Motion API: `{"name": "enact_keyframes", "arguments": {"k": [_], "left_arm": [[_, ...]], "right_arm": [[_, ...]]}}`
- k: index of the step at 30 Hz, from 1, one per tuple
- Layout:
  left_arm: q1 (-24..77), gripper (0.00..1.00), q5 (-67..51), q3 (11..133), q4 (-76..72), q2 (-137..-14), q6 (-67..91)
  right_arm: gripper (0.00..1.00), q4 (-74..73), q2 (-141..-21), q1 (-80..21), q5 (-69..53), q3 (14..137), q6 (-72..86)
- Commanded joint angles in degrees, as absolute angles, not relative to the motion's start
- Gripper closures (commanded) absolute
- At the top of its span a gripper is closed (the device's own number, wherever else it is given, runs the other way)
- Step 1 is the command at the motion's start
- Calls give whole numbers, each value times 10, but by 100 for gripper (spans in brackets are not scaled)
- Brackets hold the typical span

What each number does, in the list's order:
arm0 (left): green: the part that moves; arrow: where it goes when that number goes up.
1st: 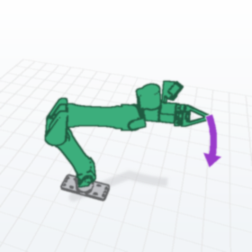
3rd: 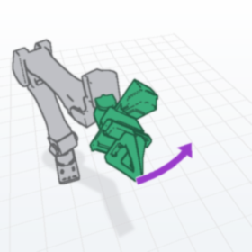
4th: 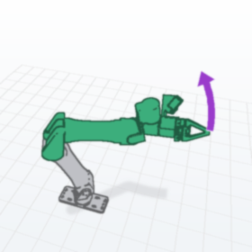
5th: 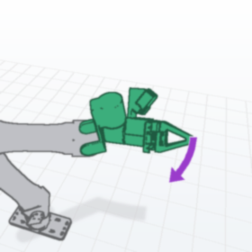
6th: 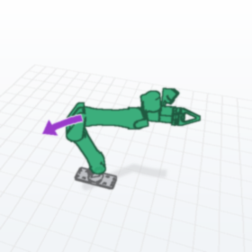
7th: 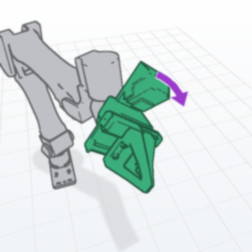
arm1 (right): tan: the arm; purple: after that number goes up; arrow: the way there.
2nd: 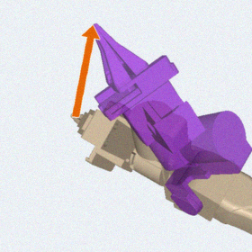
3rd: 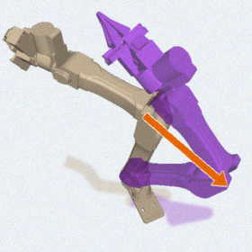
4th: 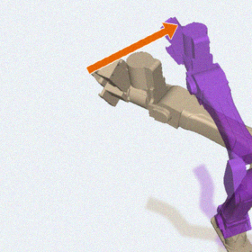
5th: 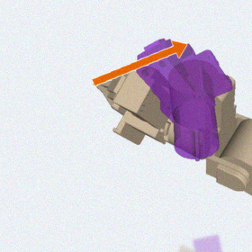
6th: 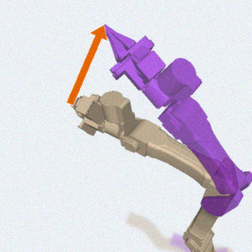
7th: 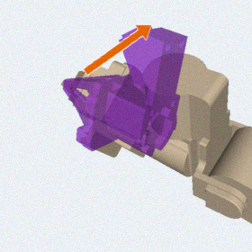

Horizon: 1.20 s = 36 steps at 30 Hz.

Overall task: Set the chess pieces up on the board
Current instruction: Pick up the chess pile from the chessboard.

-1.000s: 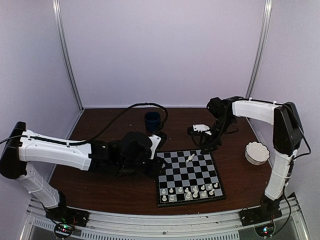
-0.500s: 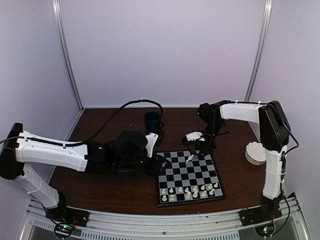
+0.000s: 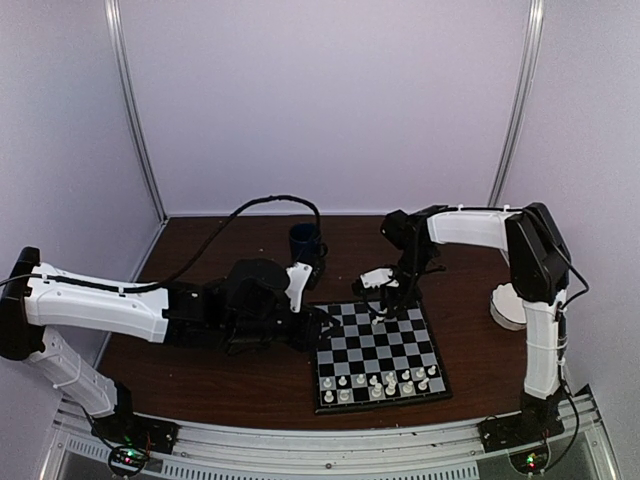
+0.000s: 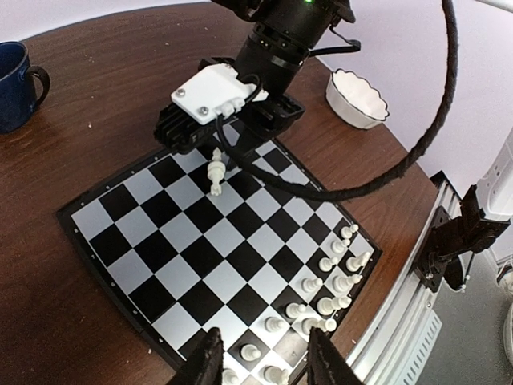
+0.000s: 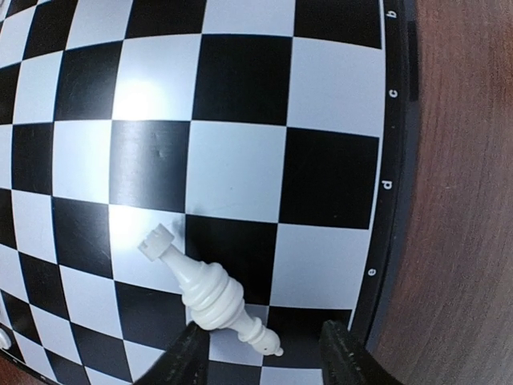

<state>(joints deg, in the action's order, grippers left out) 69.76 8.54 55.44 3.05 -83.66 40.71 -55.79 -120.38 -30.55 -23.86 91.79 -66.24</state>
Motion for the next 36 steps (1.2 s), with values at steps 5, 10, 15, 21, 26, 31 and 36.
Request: {"name": "enact_keyframes", "arguments": {"k": [5, 10, 15, 21, 26, 31, 36], "left_arm": [[699, 63, 90, 539, 4, -830, 416], [699, 64, 86, 540, 4, -836, 416], [698, 64, 82, 540, -18, -839, 420], [698, 64, 77, 538, -26, -848, 426], [698, 64, 79, 539, -30, -854, 427], [698, 64, 85, 541, -31, -858, 425], [698, 64, 86, 541, -32, -861, 425]], "right_arm": [[64, -566, -1204, -310, -222, 888, -665], [72, -561, -1192, -310, -225, 862, -660], [78, -557, -1170, -310, -238, 834, -646], [85, -535, -1152, -310, -251, 808, -617], [90, -523, -1137, -310, -266, 797, -583], [91, -516, -1133, -309, -272, 788, -564], [92, -520, -1128, -302, -291, 789, -550]]}}
